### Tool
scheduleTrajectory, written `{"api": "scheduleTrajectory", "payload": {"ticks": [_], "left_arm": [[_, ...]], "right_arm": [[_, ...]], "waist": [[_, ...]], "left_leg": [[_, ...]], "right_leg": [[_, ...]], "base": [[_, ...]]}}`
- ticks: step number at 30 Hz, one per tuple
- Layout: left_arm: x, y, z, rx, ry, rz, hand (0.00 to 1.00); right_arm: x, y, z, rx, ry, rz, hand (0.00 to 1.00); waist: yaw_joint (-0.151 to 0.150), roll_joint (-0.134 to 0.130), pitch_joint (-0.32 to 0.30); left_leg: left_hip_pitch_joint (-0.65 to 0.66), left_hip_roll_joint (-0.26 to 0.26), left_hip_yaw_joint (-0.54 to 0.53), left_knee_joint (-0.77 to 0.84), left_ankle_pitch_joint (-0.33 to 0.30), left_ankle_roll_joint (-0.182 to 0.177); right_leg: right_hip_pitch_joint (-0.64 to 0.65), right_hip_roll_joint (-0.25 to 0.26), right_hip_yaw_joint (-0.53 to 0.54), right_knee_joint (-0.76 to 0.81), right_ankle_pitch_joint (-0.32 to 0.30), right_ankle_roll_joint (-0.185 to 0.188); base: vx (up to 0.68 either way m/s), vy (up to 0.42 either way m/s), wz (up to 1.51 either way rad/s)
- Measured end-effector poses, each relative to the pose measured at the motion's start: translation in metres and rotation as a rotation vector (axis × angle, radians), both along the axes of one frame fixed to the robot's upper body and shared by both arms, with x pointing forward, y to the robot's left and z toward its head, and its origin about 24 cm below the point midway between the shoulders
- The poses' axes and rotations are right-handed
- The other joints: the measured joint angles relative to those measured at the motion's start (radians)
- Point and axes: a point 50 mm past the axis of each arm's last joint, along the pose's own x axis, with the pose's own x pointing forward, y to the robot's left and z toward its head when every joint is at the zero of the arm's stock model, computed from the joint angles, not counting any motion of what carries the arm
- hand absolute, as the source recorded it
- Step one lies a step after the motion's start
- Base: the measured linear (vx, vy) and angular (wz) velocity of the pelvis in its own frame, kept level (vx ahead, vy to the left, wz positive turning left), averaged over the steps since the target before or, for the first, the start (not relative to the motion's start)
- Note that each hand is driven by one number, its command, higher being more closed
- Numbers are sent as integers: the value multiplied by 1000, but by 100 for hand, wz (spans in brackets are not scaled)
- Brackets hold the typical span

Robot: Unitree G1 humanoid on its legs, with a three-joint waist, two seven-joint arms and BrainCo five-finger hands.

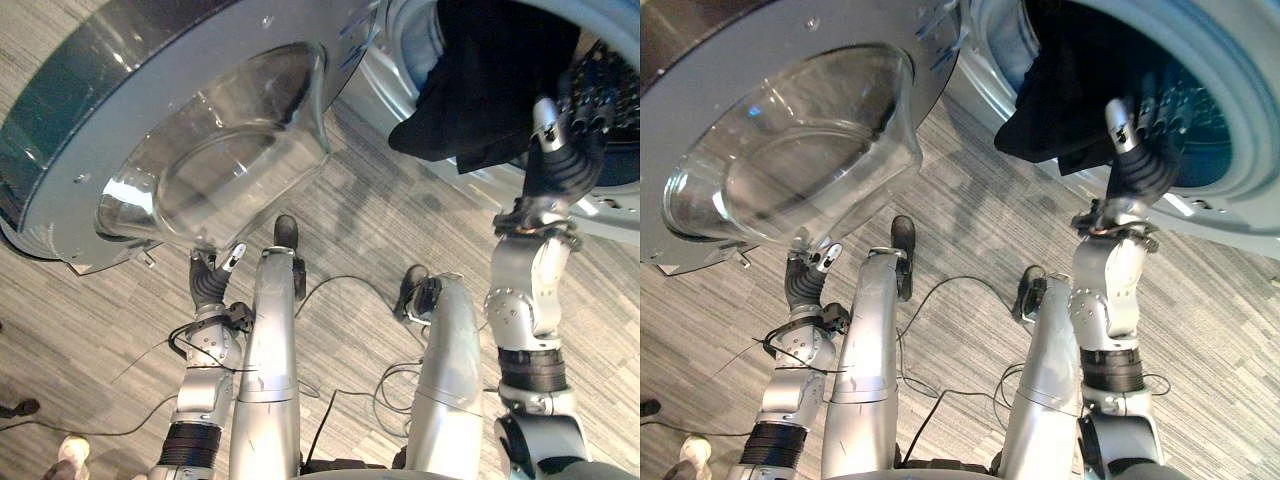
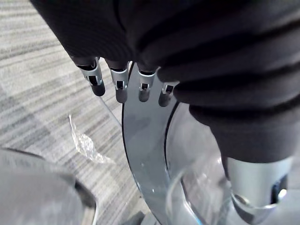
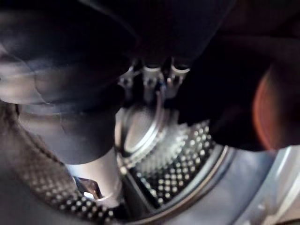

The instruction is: Pick up the laundry basket with both hands and put the clothes into the washing machine.

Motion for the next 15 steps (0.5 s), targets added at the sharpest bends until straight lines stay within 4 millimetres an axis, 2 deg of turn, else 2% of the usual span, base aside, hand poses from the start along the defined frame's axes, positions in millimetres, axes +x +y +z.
{"api": "scheduleTrajectory", "payload": {"ticks": [6, 15], "left_arm": [[0, -2, -1, 10, 12, -4, 0], [3, -11, 0, -18, 2, -31, 0]], "right_arm": [[0, 13, -18, -73, 62, 46, 0], [24, 30, -69, -75, 327, 95, 0]], "waist": [[2, 0, 0], [27, 2, 2]], "left_leg": [[13, 0, 0, -5, 2, -3], [27, -2, 0, -29, 1, -4]], "right_leg": [[13, 0, -4, -2, -2, -6], [30, -7, -17, -18, -7, -11]], "base": [[0, 0, 0], [17, -4, 3]]}}
